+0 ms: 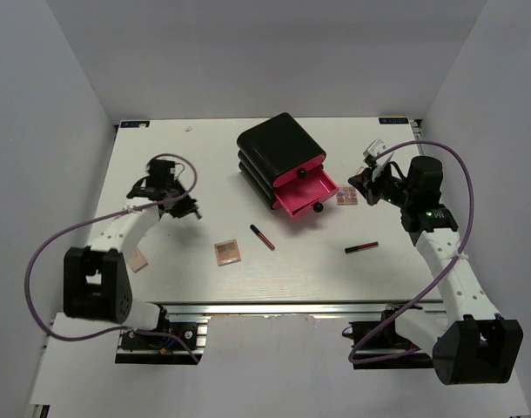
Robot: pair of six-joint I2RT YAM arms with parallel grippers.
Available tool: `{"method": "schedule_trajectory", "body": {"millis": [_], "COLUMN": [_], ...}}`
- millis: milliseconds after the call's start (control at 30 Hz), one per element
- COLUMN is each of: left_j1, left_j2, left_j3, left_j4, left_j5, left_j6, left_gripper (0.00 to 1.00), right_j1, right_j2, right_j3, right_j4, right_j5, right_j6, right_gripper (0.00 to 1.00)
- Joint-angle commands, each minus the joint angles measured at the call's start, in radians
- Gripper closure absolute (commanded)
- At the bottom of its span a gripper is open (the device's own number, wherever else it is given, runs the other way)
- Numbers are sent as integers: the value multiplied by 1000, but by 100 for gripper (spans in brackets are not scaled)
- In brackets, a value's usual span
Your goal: Organize the makeup
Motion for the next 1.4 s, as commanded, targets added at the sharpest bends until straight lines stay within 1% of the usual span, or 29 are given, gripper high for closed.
{"method": "schedule_trajectory", "body": {"millis": [0, 33, 67, 100, 133, 167, 200, 267, 300, 400, 433, 500, 533, 567, 633, 700, 733, 767, 833, 933, 1000, 1033, 1067, 1100, 1133, 1167, 1233, 1267, 1367], "left_j1": [-173, -251, -289, -323, -389, -426, -501, -569, -622, -707, -722, -754, -762, -770, -782, -788, -787, -788, -793, -794, -794, -796, -796, -796, -796, -799, -802, -804, -805], "left_j2": [-154, -198, -220, -238, -266, -273, -277, -231, -196, -22, 19, 130, 165, 229, 286, 353, 354, 386, 415, 435, 443, 450, 452, 454, 451, 447, 438, 431, 423], "left_j3": [13, 3, -25, -37, -43, -43, -25, 27, 114, 255, 330, 395, 461, 495, 579, 616, 642, 654, 662, 667, 668, 668, 667, 667, 665, 662, 653, 651, 665], "left_j4": [281, 324, 429, 481, 526, 605, 629, 611, 577, 426, 390, 366, 332, 315, 266, 243, 220, 211, 204, 204, 204, 201, 201, 201, 206, 210, 224, 227, 224], "left_j5": [112, 122, 131, 139, 159, 158, 158, 121, 113, 84, 73, 52, 38, 9, -10, -72, -80, -92, -135, -197, -229, -243, -247, -247, -247, -244, -235, -231, -211], "left_j6": [53, 86, 105, 122, 167, 204, 291, 370, 430, 536, 554, 600, 619, 639, 682, 702, 702, 746, 771, 792, 800, 803, 800, 798, 797, 792, 788, 779, 752], "left_gripper": [100, 100, 100, 100, 100, 100, 100, 100, 100, 100, 100, 100, 100, 100, 100, 100, 99, 99, 96, 89, 82, 76, 70, 64, 51, 48, 44, 43, 43], "right_j1": [-36, -41, -50, -54, -59, -68, -74, -116, -125, -147, -151, -160, -168, -188, -211, -217, -220, -222, -226, -228, -226, -228, -228, -226, -228, -228, -228, -226, -225], "right_j2": [20, 23, 26, 26, 26, 28, 28, 31, 29, 26, 25, 25, 23, 21, 15, 14, 11, 8, 6, 9, 14, 18, 20, 23, 31, 40, 75, 92, 150], "right_j3": [17, 19, 19, 19, 17, 19, 19, 14, 10, -7, -9, -10, -9, -9, -7, -4, -6, -7, -15, -29, -39, -44, -56, -64, -71, -78, -78, -76, -82], "right_j4": [20, 18, 17, 15, 8, 0, -11, -49, -58, -109, -127, -179, -199, -231, -265, -323, -336, -350, -368, -368, -367, -376, -386, -390, -399, -460, -567, -694, -849], "right_j5": [-46, -46, -44, -41, -41, -32, -27, -50, -62, -89, -96, -107, -131, -150, -191, -219, -231, -237, -242, -231, -225, -221, -216, -216, -216, -222, -251, -254, -209], "right_j6": [137, 140, 139, 136, 133, 121, 121, 119, 121, 104, 95, 59, 45, 35, -8, -59, -98, -116, -151, -172, -195, -214, -272, -301, -342, -478, -676, -899, -1181], "right_gripper": [100, 100, 98, 97, 96, 96, 96, 97, 96, 86, 77, 66, 52, 47, 38, 34, 31, 30, 28, 26, 25, 23, 20, 20, 18, 17, 16, 16, 17]}}
